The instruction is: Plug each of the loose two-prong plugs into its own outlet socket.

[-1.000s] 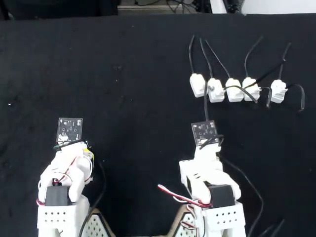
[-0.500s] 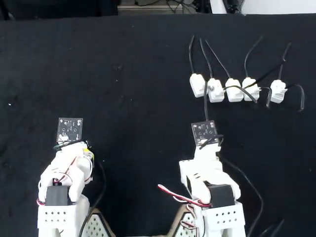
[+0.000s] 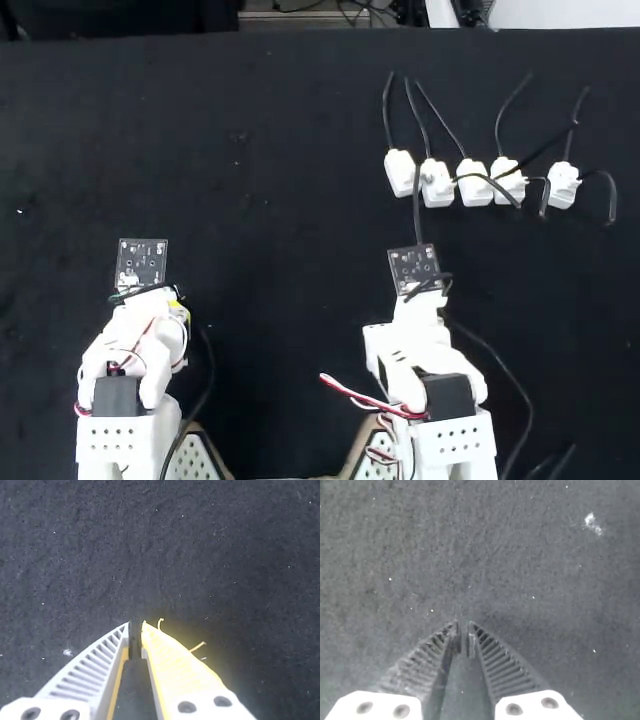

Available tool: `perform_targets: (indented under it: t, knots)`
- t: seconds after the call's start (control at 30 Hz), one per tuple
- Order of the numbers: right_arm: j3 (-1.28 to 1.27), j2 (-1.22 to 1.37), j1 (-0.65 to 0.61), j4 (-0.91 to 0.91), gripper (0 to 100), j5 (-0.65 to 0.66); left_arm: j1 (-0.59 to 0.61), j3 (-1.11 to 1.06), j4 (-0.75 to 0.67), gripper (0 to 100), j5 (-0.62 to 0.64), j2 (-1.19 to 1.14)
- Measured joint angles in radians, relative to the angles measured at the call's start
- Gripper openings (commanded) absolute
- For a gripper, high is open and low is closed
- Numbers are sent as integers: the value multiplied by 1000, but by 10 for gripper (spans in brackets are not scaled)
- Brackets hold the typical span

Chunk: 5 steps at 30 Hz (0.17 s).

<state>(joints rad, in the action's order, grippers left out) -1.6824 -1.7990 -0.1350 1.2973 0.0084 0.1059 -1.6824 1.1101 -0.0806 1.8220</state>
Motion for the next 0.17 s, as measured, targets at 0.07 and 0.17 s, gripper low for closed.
perform_targets:
  t: [0.07, 0.17]
  knots:
    - [0, 0, 0, 0, 12, 0, 0, 0, 0, 55, 0, 0]
    - [0, 0, 0, 0, 12, 0, 0, 0, 0, 55, 0, 0]
